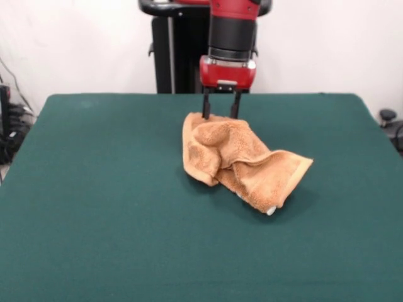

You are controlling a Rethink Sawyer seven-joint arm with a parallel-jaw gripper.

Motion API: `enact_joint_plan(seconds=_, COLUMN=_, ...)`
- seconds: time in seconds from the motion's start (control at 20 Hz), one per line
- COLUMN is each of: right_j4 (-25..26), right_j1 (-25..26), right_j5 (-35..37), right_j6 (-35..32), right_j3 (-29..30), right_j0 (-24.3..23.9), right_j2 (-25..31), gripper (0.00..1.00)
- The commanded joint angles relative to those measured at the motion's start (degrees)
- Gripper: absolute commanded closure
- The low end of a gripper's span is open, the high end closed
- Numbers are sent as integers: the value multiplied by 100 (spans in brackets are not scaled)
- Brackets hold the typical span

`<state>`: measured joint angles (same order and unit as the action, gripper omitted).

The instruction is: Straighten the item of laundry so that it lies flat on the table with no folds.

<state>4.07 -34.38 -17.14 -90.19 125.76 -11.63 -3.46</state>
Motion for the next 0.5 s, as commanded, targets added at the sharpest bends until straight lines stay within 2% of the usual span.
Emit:
enact_joint_plan(seconds=0.05, right_j4=-574, right_j1=-156, right_j5=1009, right_j6=-985, right_j3=-731, right_j0=253, right_j2=366, gripper=0)
enact_joint_plan(seconds=0.25, right_j4=-656, right_j1=-272, right_j5=1383, right_j6=-949, right_j3=-834, right_j0=262, right_j2=373, gripper=0)
enact_joint_plan(seconds=0.5, right_j4=-599, right_j1=-156, right_j5=1144, right_j6=-1090, right_j3=-888, right_j0=189, right_j2=474, gripper=0)
